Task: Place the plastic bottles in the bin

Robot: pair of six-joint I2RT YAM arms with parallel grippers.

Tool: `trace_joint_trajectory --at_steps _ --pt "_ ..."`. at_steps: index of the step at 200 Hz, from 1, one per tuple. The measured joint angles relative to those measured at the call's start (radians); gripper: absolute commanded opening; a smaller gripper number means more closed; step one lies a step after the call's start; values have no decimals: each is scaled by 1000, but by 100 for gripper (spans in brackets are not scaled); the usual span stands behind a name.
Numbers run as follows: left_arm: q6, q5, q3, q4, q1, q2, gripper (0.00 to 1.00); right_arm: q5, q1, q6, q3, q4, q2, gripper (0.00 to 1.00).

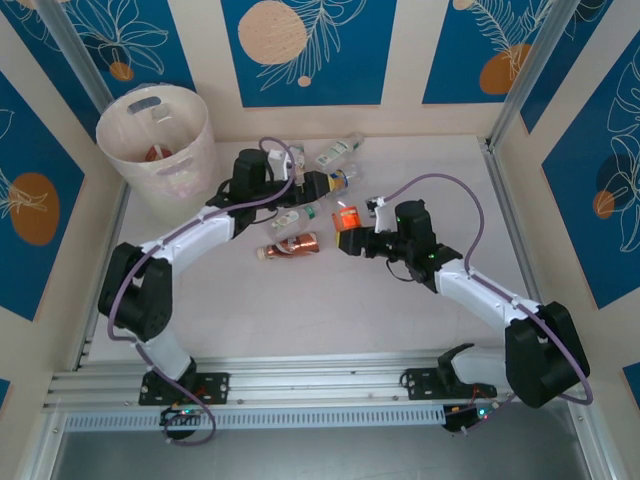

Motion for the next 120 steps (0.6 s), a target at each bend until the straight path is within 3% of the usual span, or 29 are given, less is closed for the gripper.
trace_joint_trajectory --at_steps 50,68,120 --pt "-47 11 48 51 -20 64 73 -32 50 4 35 20 61 48" --pt "-64 18 49 50 -21 75 55 -31 57 15 36 41 71 49" --pt "-86 12 50 60 -20 75 20 -29 65 13 38 82 89 53"
